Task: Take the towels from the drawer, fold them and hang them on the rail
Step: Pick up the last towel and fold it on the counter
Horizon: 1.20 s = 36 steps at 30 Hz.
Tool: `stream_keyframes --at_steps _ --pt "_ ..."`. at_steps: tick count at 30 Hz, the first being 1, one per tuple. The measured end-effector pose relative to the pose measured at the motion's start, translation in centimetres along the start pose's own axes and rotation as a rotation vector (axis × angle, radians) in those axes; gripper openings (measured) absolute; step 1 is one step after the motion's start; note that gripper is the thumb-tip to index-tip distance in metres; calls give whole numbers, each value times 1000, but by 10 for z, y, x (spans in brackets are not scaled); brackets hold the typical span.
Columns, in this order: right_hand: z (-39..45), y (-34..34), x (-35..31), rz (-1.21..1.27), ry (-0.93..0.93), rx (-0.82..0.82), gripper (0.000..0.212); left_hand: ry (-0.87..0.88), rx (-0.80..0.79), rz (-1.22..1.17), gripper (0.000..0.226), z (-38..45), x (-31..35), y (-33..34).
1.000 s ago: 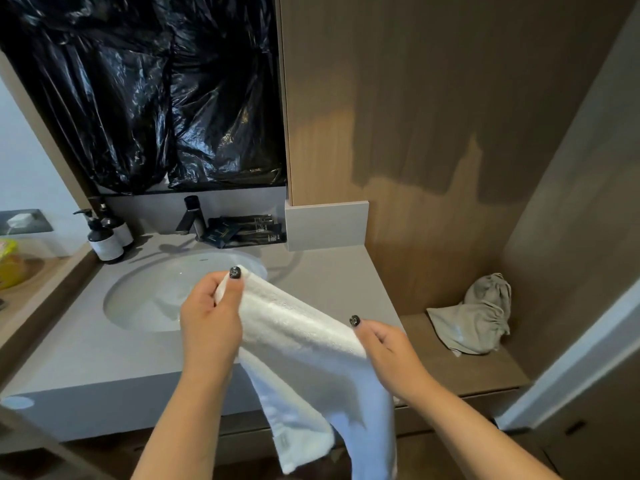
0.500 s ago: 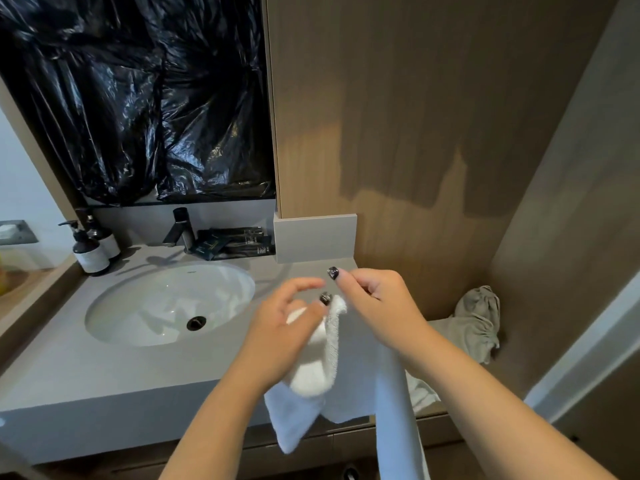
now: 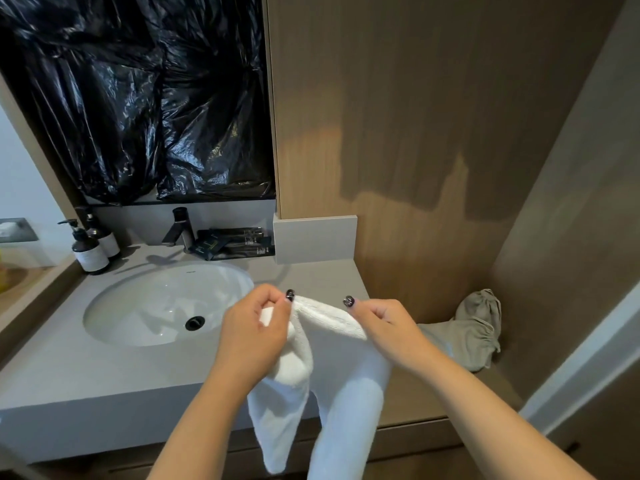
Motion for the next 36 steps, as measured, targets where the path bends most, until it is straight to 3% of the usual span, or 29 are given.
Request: stream_keyframes --at_steps 2,4,7,11,14,17,20,23,26,29,32,35,36 --pt "-5 -10 15 -22 44 49 56 -80 28 48 25 5 -15 -14" --pt "-5 -15 18 -44 48 72 57 -137 -41 98 23 7 -23 -19" --pt "3 -9 -2 -60 -7 25 55 -102 -242 73 23 4 -17 -13" --pt "9 14 -37 -137 -134 -94 53 -71 -557 -175 31 -13 7 16" --pt "10 20 -54 -168 -188 -57 53 -51 -611 -291 63 -22 13 25" --pt "11 15 -58 -145 -175 0 54 -37 -604 -287 38 -26 16 24" --pt "11 15 -53 -127 -145 2 56 32 -565 -127 30 -31 16 28" --pt "10 4 -40 -110 -124 47 56 53 -357 -91 33 -27 15 22" --pt "4 -16 -13 -132 -59 66 56 -109 -97 -197 34 -12 -6 -1" --pt "-9 -23 13 -142 -10 11 56 -317 21 -296 34 -7 -33 -11" --pt "-13 -32 24 -170 22 60 57 -409 47 -245 32 -3 -51 -15" --pt "-8 -34 15 -198 0 87 56 -288 -22 27 16 -2 -40 -14" --pt "-6 -30 8 -201 -24 74 56 -227 -75 76 20 -3 -30 -11"
Point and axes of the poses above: each hand's wrist, its own z-axis towards the middle knuckle, its own y-axis out of the palm, x = y × z, the point moved 5 cm from there along z, towards the middle knuckle, and after that the axes turned 4 degrees about -y, right-handed, at the moved point
